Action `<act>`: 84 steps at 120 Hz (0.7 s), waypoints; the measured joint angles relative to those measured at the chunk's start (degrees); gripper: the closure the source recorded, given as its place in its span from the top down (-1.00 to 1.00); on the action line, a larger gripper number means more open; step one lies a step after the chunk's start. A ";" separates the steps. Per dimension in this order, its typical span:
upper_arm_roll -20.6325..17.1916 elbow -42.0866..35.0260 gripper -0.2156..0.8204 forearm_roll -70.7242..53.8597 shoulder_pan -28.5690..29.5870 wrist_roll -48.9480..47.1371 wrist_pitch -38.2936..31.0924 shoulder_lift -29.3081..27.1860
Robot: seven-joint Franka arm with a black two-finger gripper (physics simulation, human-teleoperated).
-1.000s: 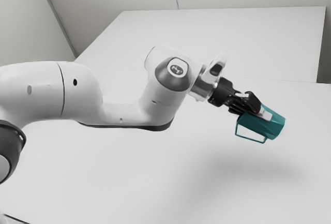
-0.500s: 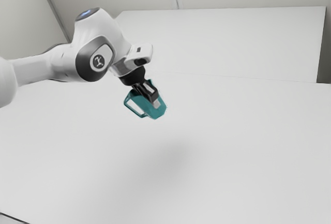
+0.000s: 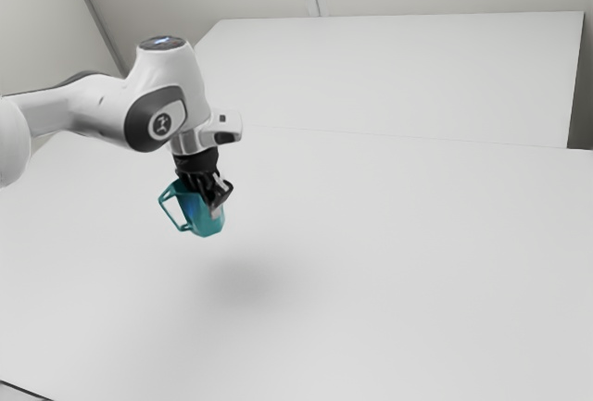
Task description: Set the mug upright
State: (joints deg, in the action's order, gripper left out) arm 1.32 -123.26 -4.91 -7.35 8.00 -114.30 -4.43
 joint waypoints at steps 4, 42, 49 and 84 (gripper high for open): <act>0.01 -0.01 -0.93 -0.19 0.27 -0.34 -0.61 0.69; 0.42 -2.25 -0.93 -0.74 1.62 -2.88 -7.05 4.15; 0.79 -2.89 -0.93 -0.76 1.48 -3.24 -8.26 4.30; -0.01 -9.78 -0.93 -1.49 2.08 -4.72 -17.16 1.65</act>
State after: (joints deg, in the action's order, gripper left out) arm 1.31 -133.04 -6.40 -5.27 3.28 -131.46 -2.78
